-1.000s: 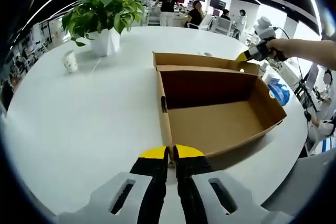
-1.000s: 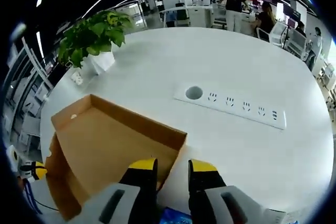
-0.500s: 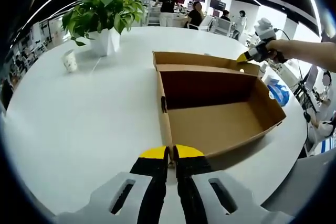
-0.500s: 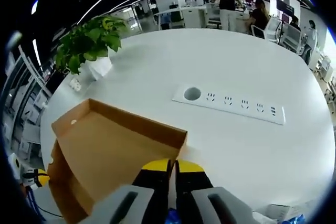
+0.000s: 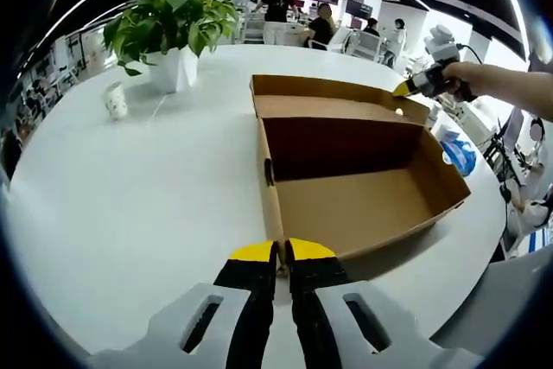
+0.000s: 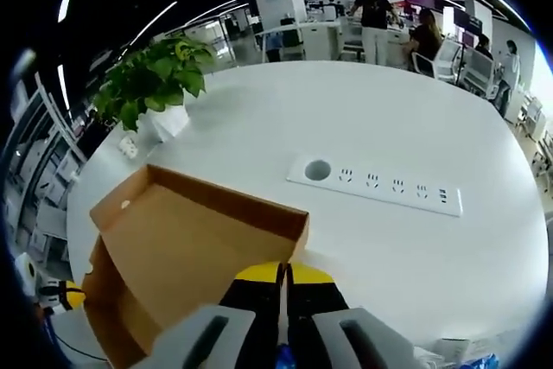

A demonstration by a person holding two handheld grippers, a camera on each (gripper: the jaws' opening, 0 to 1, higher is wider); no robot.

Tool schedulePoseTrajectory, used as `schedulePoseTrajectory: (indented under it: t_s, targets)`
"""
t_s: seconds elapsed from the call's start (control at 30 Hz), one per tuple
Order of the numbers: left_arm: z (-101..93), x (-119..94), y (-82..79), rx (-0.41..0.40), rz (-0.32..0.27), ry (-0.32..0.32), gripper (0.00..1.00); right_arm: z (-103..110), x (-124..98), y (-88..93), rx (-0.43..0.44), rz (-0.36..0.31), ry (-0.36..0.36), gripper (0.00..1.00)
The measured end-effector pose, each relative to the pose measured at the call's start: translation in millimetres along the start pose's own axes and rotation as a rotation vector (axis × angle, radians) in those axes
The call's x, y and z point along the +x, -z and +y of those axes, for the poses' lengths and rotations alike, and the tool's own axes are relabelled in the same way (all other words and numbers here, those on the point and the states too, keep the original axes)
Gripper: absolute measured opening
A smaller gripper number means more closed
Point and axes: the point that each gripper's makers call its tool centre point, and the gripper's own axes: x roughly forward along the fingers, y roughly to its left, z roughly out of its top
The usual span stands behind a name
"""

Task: Operate the shoe box by opening the lid, removing the specified soft item, and placing it in the target area until the item is outside and the box remains undamaged.

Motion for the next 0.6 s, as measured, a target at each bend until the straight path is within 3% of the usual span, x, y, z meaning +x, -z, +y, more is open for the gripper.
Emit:
schedulePoseTrajectory:
  t_s: [0.6]
  targets:
    - [-0.1, -0.2, 0.1, -0.002, -0.002, -0.003, 0.02, 10.6, -23.3, -10.8, -0.018, -0.065, -0.019, 0.0]
